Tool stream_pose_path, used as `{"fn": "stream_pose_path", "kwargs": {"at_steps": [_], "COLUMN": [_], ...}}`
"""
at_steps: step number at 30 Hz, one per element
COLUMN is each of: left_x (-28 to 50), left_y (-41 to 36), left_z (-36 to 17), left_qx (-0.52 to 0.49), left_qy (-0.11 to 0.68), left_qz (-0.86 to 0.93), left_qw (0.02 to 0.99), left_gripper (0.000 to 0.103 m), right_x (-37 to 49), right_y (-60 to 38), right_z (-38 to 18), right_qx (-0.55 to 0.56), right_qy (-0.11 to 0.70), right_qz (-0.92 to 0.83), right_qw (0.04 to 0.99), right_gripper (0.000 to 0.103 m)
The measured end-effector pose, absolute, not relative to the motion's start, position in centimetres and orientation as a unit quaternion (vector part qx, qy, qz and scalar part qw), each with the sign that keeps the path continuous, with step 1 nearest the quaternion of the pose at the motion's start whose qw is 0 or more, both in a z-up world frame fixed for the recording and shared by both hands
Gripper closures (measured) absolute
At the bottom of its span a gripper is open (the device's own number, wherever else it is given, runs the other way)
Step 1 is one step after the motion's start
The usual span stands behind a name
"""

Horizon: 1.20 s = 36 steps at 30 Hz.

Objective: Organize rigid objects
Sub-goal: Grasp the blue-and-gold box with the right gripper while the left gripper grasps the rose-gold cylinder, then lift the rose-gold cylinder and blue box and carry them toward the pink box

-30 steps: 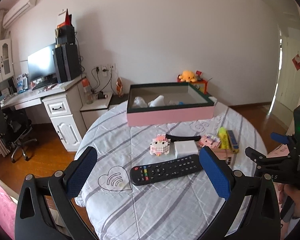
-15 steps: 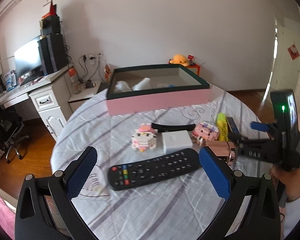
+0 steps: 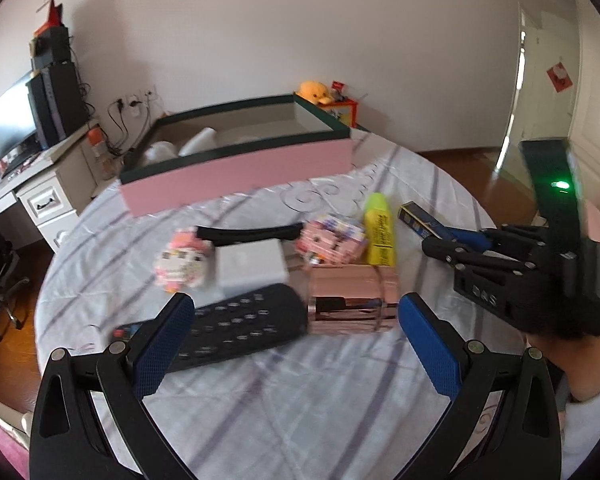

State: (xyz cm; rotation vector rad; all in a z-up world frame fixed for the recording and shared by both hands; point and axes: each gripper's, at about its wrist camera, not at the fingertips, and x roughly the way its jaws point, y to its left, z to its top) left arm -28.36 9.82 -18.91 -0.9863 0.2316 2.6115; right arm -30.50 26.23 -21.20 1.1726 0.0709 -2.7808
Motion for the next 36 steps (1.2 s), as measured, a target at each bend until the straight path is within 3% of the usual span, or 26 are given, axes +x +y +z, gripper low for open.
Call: {"fn": "stream_pose_path", "kwargs": {"at_steps": [6,8,10,14,20,26,27,29,36], "left_x": [-28.8,-29.1,-29.5,-30.0,-30.0,-30.2,-30.2,-30.0,-28.4], "left_y": [12.5,12.9,13.2,13.8,14.4,14.4,14.3,14.1,13.0], "left_z": [-20.4,-20.7,-21.0,-21.7,-21.8,-21.7,-21.7,-21.5,-19.9], "left_qx": [-0.348,-0.351,-0.359,-0.369,-0.363,-0.362,-0.362,-0.36,-0.344], "left_qy": [0.115,0.118,0.118,0.126,0.142,0.137,0.134,0.13,0.121], "left_qz": [0.916,0.914,0.91,0.902,0.9,0.9,0.9,0.901,0.905], "left_qw": [0.166,0.169,0.17,0.186,0.194,0.201,0.202,0.204,0.22], "left_gripper": [0.001,0.012,0.031,0.047,0.047,0.047,0.047,0.047,0.047], "right_x": [-28.3,-28.3,-28.3,-28.4,-29.1,-30.4,-30.4,-30.3,-28.6], "right_y": [27.0,27.2,27.3,27.5,27.3,26.5,26.4,26.4,26.0], "right_z": [-21.2,-21.2,-21.2,-21.3,-21.1,-21.2,-21.3,-21.3,-20.2], "right_qx": [0.387,0.386,0.385,0.384,0.383,0.385,0.385,0.382,0.369], "right_qy": [0.012,0.01,0.009,0.004,0.005,0.025,0.028,0.023,-0.006], "right_qz": [-0.919,-0.919,-0.92,-0.92,-0.92,-0.92,-0.92,-0.921,-0.924], "right_qw": [0.071,0.073,0.075,0.077,0.075,0.072,0.074,0.079,0.104], "right_gripper": [0.082,0.082,0.082,0.082,0.081,0.07,0.07,0.082,0.082]}}
